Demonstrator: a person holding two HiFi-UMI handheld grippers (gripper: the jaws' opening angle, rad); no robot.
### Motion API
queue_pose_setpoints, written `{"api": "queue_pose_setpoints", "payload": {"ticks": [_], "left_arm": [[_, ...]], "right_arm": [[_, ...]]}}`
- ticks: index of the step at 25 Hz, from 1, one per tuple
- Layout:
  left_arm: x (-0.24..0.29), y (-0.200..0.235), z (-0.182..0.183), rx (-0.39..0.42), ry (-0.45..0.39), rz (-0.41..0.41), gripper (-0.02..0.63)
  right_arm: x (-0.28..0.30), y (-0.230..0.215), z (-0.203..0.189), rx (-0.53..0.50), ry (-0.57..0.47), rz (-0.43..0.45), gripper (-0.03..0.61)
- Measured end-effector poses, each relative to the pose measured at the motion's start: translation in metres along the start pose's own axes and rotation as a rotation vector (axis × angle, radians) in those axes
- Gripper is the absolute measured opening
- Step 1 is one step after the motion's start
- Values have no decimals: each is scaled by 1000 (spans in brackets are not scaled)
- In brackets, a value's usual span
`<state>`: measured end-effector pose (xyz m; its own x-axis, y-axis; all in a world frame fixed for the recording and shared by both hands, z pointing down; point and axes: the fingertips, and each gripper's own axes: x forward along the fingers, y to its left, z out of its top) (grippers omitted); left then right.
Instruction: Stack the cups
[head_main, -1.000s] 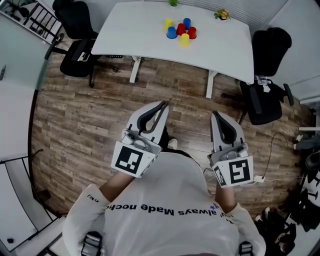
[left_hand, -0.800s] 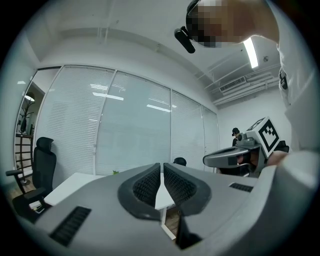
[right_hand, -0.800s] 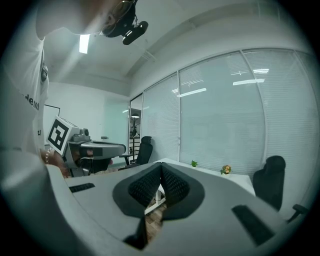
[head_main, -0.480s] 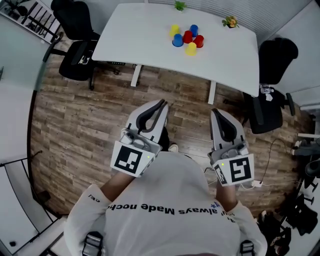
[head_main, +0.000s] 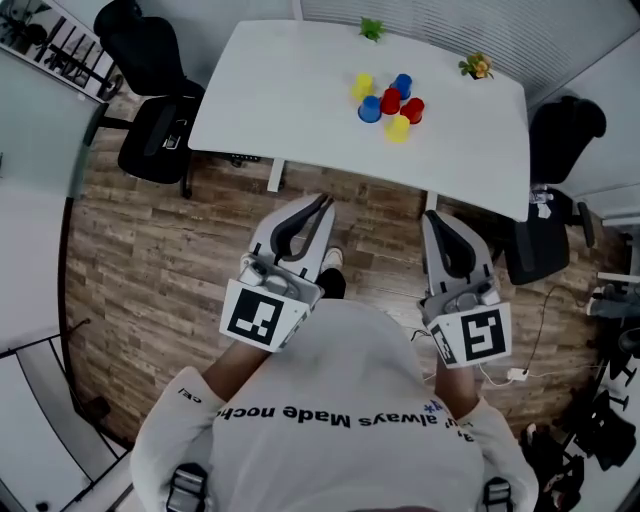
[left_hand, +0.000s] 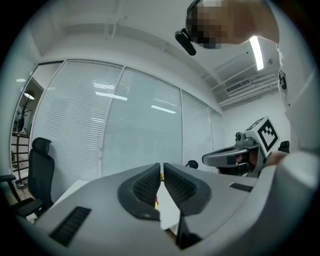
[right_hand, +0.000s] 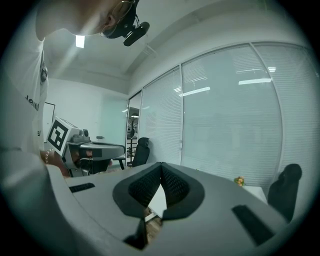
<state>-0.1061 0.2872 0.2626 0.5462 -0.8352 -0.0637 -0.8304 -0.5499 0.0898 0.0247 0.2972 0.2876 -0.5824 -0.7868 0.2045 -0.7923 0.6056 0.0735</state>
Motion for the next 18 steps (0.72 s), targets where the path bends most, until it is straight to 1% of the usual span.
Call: {"api": "queue_pose_setpoints", "payload": {"ticks": [3, 8, 14, 18], "left_arm": [[11, 23, 0, 0, 4, -8, 36], [26, 46, -7, -5, 27, -38, 37], [44, 58, -15, -20, 50, -63, 37], [56, 63, -18, -33, 49, -61, 37]], "right_arm": [[24, -2, 4, 3, 2, -6, 8], [50, -5, 2, 27, 10, -25, 8], [67, -17, -5, 50, 35, -46, 8], [77, -26, -7, 52, 41, -45, 8]]}}
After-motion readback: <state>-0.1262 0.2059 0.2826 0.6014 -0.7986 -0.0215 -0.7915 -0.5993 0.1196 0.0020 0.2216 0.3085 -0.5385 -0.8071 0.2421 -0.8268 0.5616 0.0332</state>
